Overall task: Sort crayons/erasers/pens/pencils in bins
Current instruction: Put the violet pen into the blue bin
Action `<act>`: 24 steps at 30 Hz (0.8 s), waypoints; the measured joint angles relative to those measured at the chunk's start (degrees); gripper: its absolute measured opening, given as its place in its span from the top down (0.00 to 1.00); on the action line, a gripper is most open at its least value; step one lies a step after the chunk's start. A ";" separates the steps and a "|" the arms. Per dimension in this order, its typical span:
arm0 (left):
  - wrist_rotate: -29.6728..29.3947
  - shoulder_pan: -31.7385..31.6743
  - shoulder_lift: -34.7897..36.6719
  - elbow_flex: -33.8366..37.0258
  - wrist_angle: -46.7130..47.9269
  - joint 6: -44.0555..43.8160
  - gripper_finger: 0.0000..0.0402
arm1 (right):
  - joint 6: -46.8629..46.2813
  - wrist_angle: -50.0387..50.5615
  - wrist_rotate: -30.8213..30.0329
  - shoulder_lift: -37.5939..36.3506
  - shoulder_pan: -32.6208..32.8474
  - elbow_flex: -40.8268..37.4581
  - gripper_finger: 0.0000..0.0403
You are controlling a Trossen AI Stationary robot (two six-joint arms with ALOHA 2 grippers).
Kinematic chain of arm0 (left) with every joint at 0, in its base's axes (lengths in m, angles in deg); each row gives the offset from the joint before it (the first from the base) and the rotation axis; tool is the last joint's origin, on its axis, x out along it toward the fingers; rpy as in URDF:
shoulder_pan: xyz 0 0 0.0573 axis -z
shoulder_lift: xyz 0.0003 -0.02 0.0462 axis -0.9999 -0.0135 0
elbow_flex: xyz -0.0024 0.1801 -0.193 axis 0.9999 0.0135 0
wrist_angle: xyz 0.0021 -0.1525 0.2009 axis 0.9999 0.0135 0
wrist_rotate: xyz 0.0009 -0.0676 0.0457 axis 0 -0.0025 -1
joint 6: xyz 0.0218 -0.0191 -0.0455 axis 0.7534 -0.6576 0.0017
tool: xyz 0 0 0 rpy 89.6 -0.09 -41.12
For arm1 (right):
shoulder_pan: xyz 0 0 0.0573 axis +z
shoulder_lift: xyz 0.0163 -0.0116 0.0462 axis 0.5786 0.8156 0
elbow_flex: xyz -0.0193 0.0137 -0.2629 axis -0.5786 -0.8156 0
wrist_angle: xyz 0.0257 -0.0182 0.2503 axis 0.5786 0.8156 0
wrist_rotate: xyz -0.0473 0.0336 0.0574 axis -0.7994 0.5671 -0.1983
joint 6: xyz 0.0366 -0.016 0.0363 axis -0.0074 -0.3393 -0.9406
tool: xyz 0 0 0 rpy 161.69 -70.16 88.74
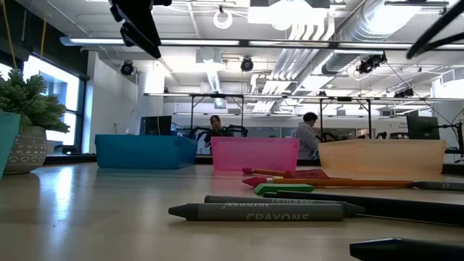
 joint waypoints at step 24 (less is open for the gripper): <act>0.02 0.00 0.00 0.00 0.00 0.00 0.51 | -0.58 1.91 4.27 2.87 -0.94 0.20 0.95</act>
